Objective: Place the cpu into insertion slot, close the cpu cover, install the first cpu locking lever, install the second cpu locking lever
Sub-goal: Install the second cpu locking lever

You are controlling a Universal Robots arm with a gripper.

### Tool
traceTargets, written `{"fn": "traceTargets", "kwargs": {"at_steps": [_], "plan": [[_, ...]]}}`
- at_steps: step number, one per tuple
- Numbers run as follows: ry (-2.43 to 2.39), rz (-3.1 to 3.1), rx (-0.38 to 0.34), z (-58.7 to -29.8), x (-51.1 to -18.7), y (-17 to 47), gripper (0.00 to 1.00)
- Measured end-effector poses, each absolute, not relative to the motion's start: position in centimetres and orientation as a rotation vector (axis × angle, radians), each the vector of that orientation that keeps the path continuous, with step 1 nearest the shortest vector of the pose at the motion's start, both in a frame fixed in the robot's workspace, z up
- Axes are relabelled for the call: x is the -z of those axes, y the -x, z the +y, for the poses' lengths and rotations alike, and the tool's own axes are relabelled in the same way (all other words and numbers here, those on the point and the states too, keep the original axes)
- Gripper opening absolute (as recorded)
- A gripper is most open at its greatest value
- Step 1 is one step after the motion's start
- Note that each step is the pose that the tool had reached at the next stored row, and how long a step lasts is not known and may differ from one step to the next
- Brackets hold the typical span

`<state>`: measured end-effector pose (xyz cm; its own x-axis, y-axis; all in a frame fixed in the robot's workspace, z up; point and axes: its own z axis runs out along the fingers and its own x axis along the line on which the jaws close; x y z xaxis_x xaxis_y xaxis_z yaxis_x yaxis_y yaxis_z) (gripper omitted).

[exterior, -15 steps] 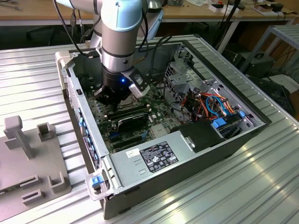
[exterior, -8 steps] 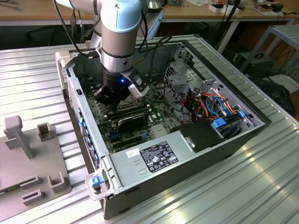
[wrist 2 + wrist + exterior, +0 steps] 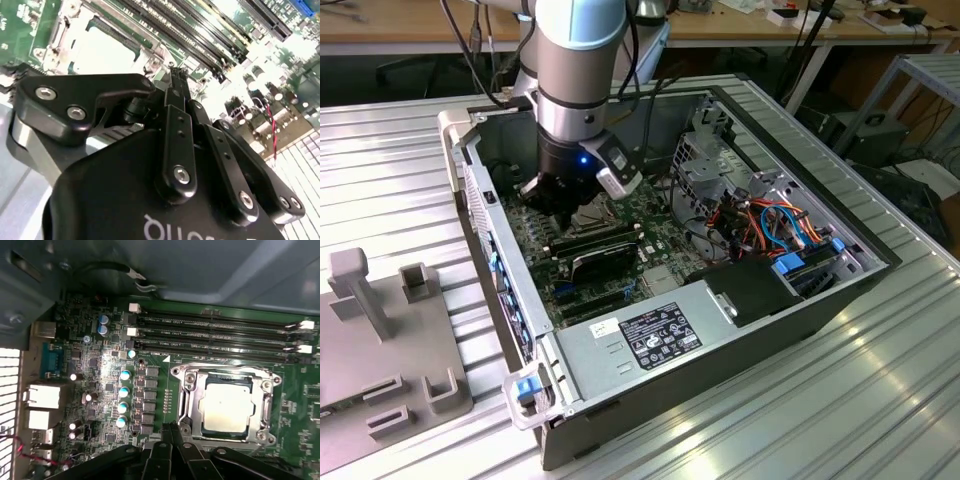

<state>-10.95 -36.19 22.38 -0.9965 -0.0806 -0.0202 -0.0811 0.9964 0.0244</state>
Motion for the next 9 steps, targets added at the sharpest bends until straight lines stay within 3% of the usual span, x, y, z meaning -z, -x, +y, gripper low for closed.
{"fn": "traceTargets", "kwargs": {"at_steps": [9], "plan": [[0.127,3.120,-0.039,-36.1,-23.2,8.9,0.11]]}}
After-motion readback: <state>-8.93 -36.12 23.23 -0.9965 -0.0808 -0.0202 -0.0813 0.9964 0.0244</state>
